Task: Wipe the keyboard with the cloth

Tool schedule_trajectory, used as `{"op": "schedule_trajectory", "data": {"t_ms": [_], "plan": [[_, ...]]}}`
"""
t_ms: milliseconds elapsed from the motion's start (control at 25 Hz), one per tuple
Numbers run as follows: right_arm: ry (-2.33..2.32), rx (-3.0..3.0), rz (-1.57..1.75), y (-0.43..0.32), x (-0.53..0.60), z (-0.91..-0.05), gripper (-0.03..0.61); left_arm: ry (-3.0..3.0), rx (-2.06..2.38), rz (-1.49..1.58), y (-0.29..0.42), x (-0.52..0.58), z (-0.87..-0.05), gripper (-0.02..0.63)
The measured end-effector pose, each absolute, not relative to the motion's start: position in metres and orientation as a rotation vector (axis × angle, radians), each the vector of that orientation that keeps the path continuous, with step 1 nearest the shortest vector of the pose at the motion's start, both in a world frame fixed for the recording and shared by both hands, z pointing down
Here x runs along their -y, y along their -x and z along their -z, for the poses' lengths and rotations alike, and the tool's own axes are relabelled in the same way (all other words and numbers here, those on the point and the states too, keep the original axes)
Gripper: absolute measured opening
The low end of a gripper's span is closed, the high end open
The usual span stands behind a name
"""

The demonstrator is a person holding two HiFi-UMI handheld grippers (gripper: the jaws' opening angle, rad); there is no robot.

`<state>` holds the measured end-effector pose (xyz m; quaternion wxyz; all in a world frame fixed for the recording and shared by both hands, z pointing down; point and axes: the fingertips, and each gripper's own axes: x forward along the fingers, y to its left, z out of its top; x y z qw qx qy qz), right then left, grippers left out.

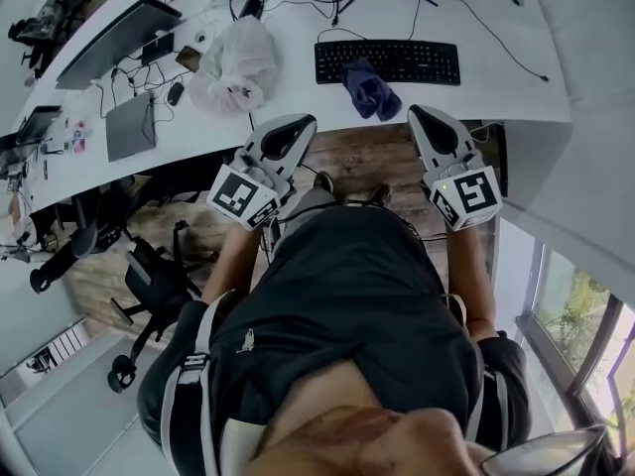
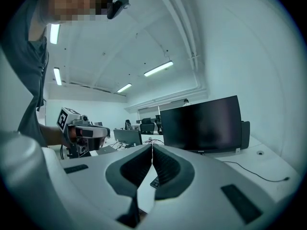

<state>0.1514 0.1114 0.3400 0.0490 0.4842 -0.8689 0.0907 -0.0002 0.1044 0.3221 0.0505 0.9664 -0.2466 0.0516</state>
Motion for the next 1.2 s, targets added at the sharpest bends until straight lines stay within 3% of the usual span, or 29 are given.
{"op": "schedule_trajectory", "data": {"t_ms": [760, 1040, 1080, 1120, 1200], "plan": [[-1.500, 2.433, -0.374, -0.078, -0.011, -0.379, 0.009, -2.995, 0.444, -0.092, 0.039, 0.012, -0.345, 0.005], [-1.368, 2.327, -0.544, -0.067, 0.021, -0.437, 0.018, -2.971, 0.338, -0.142, 0.042, 0.033, -0.365, 0.005], [-1.331, 2.312, -0.573, -0.069, 0.028, -0.451, 0.057, -2.964, 0.345, -0.151, 0.041, 0.038, -0.369, 0.005], [-1.289, 2.298, -0.606, -0.070, 0.035, -0.467, 0.135, -2.953, 0.360, -0.159, 0.040, 0.044, -0.373, 0.005], [-1.195, 2.262, -0.660, -0.069, 0.046, -0.503, 0.188, -2.927, 0.402, -0.168, 0.039, 0.054, -0.377, 0.005]]}}
